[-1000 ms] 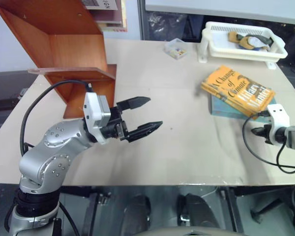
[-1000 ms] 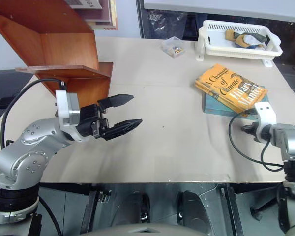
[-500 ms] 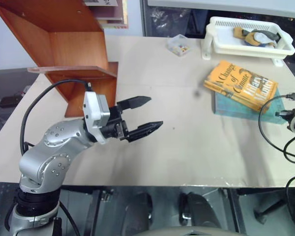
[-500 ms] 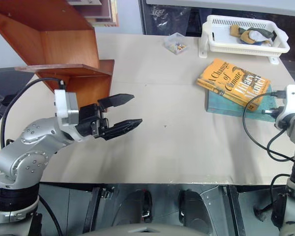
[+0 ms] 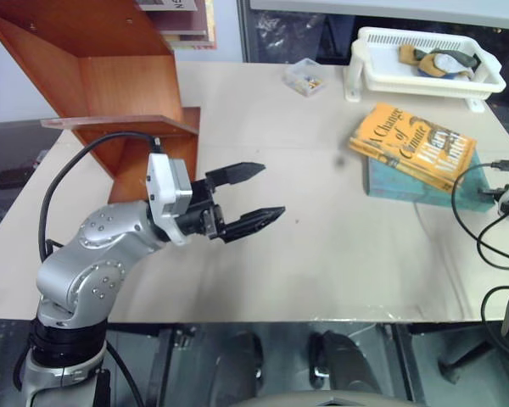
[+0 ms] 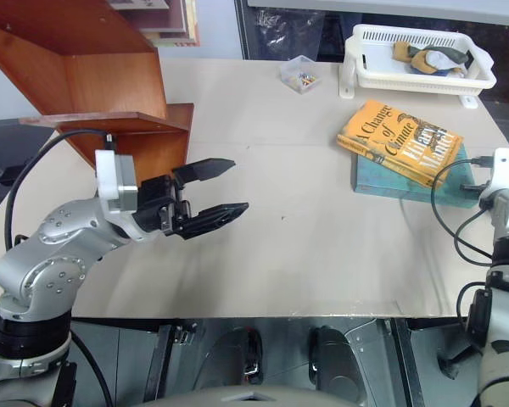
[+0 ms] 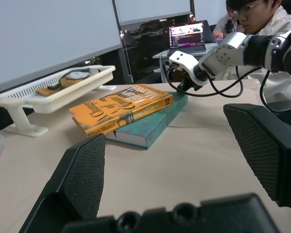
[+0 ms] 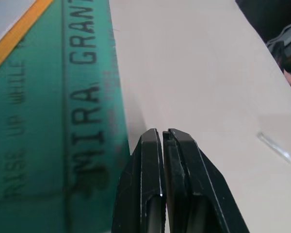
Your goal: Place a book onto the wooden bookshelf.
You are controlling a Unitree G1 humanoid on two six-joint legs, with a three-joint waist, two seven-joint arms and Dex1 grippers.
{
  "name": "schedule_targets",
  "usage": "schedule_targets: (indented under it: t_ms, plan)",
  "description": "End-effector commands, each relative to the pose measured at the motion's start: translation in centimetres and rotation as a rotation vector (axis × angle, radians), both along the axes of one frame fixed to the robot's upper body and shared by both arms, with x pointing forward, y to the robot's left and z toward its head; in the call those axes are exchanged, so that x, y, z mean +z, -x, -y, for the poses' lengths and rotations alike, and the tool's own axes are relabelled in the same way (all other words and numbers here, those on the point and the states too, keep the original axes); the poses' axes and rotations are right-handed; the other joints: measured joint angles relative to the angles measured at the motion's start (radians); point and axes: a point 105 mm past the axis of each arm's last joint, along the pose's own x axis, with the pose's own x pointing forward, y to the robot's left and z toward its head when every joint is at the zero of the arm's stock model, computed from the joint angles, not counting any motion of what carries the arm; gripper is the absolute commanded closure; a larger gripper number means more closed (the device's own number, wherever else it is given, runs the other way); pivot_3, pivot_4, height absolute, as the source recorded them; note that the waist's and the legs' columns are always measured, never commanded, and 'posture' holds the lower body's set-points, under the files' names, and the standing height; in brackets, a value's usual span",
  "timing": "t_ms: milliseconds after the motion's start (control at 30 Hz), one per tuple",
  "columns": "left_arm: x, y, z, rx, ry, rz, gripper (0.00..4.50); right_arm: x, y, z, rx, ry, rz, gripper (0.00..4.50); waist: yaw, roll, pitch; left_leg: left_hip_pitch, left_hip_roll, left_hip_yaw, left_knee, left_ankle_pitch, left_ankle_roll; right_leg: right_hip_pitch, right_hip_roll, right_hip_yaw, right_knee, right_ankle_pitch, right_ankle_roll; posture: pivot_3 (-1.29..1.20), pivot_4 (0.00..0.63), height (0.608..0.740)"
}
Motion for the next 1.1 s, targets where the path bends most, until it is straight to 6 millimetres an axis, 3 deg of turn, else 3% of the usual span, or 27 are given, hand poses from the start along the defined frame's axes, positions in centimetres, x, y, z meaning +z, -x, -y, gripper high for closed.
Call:
schedule_targets:
  t_ms: [33, 467, 667, 867, 933, 1100]
  plan:
    - [0.9, 0.8, -0.1, 0.004, 0.002, 0.046, 0.0, 1.0, -0.2, -1.0, 0.097, -0.055, 0.01, 4.31, 0.0, 0.0, 0.0, 0.0, 0.0, 0.0, 0.0, 0.0, 0.0, 0.0, 0.0, 0.0, 0.0, 0.0, 0.0, 0.0, 0.15, 0.74]
    - [0.8, 0.5, -0.2, 0.004, 0.001, 0.038, 0.0, 1.6, 2.9, -9.6, 0.367, -0.287, 0.004, 4.31, 0.006, 0.001, 0.0, 0.001, 0.001, 0.0, 0.0, -0.001, 0.002, 0.0, 0.0, 0.0, 0.001, 0.0, 0.001, 0.0, 0.15, 0.74]
    - [0.8, 0.3, -0.3, -0.001, -0.005, 0.04, 0.0, 1.9, 4.1, -11.4, 0.417, -0.32, 0.001, 4.31, 0.008, 0.001, 0.0, 0.0, 0.001, 0.0, 0.0, -0.002, 0.003, 0.0, 0.0, -0.001, 0.001, 0.0, 0.001, 0.0, 0.15, 0.74]
    - [0.7, 0.1, -0.3, 0.001, -0.004, 0.042, 0.0, 4.3, 6.1, -13.9, 0.575, -0.298, 0.034, 4.31, 0.009, 0.001, 0.0, 0.0, 0.001, -0.001, 0.0, -0.002, 0.004, 0.0, 0.0, -0.001, 0.001, 0.0, 0.001, 0.0, 0.15, 0.74]
    - [0.7, 0.0, -0.3, 0.001, -0.002, 0.041, 0.0, 5.9, 5.9, -14.8, 0.616, -0.307, 0.095, 4.31, 0.007, 0.001, 0.0, 0.0, 0.001, -0.001, 0.0, -0.002, 0.004, 0.0, 0.0, -0.001, 0.001, -0.001, 0.001, 0.0, 0.15, 0.74]
    - [0.7, -0.2, 0.0, -0.011, 0.003, 0.045, 0.0, 7.9, 1.1, -14.3, 0.52, -0.182, 0.196, 4.31, 0.001, 0.001, 0.0, 0.002, 0.001, 0.0, 0.0, -0.002, 0.004, 0.0, 0.001, 0.0, 0.001, -0.001, 0.001, 0.0, 0.15, 0.74]
